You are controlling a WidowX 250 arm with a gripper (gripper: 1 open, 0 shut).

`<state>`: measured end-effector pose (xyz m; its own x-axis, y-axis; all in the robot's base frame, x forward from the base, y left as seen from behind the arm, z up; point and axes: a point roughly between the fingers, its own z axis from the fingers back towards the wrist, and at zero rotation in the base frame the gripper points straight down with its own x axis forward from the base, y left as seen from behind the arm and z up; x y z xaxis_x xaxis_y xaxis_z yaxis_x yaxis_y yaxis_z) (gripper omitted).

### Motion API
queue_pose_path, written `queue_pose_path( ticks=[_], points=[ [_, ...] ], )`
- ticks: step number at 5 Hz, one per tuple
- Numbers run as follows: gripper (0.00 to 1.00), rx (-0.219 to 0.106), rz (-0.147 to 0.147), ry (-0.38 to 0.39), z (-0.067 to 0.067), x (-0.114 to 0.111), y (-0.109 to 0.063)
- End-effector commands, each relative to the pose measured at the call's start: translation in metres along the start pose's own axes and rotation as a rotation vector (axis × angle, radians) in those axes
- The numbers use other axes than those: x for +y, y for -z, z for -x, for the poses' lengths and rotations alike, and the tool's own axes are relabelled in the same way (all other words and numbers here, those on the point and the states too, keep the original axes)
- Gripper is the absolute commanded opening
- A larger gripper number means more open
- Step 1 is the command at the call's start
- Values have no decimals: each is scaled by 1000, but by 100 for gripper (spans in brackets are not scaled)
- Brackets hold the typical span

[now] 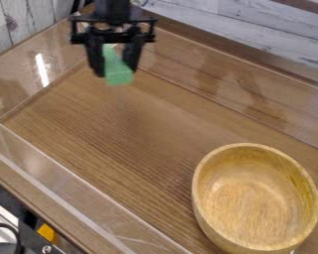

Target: Put the green block in the brown bowl

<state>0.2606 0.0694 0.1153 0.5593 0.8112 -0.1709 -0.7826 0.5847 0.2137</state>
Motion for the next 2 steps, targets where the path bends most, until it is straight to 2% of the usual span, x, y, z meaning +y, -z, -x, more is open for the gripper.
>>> queue_pose_path(
  ticks=[1,2],
  points=[
    [0,-41,34,133,32,-7,-21],
    [0,-36,13,278,65,-8,-32]
  ],
)
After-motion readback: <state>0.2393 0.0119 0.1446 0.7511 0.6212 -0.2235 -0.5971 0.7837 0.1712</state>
